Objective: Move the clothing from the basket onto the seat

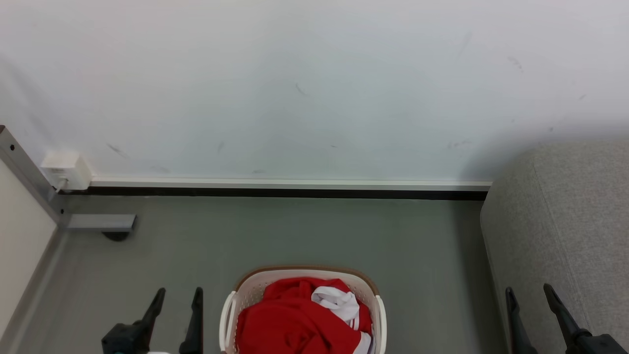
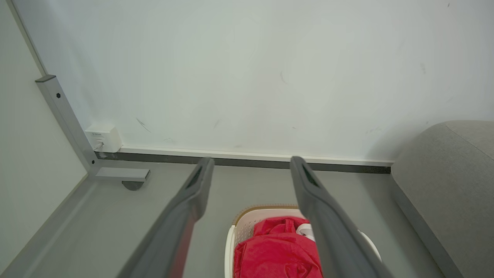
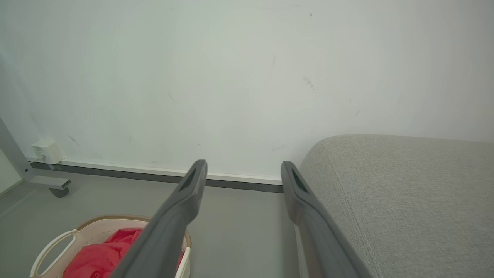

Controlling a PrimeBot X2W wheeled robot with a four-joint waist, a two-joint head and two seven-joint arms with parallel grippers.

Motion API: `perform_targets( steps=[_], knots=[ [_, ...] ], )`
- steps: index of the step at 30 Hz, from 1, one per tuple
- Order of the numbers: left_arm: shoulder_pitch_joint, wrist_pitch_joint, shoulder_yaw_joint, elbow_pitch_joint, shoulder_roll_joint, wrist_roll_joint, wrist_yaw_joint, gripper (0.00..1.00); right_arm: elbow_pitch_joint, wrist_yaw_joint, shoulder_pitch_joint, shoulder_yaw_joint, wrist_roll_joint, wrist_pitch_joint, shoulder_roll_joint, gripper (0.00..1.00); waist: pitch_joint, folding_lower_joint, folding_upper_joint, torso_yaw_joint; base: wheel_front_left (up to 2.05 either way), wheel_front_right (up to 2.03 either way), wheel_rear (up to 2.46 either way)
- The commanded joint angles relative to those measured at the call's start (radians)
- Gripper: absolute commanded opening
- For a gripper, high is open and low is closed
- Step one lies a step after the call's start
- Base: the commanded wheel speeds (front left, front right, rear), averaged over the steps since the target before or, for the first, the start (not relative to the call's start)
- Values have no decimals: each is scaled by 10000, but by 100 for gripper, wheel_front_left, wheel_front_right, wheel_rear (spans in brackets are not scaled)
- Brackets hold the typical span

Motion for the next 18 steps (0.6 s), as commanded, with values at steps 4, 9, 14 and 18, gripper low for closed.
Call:
perform_targets(
  steps=[4,9,14,18],
  knots=[
    [-115,-7,65,-13,21,46,-69,100,-121,-21,-100,5,122,-36,-22,100,184,0,0,-148,0,0,0],
    [-595,-7,-156,-41,12,81,-123,100,-335,-21,-352,-83,57,-36,-22,100,854,0,0,-318,0,0,0],
    [-1600,-7,-647,428,9,134,-188,100,-772,-21,-927,-181,71,-35,-21,100,2005,0,0,-509,0,0,0],
    [-2624,-7,-1198,1210,157,301,-230,100,-1284,-21,-1550,-255,139,-20,-19,100,3137,0,0,-725,0,0,0]
  ],
)
